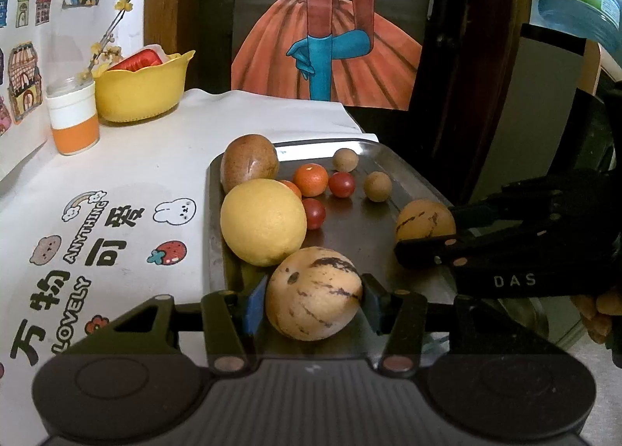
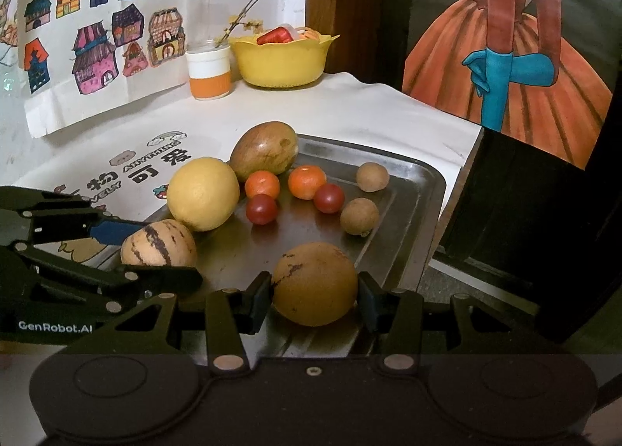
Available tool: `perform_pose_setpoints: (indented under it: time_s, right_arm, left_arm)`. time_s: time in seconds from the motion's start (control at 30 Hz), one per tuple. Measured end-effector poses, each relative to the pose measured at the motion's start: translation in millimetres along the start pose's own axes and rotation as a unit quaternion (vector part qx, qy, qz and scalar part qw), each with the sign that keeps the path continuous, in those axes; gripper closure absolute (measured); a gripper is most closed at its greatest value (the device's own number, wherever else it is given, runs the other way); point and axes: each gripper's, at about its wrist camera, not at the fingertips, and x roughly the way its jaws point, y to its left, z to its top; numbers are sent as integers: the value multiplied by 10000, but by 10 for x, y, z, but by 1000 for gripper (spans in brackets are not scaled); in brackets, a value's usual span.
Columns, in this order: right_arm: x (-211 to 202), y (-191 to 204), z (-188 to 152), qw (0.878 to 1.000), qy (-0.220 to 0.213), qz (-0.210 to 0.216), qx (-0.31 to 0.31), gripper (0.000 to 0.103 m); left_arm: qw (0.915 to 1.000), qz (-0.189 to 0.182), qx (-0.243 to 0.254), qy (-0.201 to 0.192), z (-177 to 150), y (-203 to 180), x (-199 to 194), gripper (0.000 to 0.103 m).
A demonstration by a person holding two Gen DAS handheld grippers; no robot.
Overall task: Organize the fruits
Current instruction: 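Lower and open left tool onto the tray while right tool releases the tan fruit there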
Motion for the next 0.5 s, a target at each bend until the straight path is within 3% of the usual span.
perform_pose_setpoints:
  time_s: [0.5]
  right_arm:
    - [-12, -10, -22, 9998, -121, -29, 161, 53]
  left_arm:
    - [10000, -8, -84, 30, -38, 11, 6, 45]
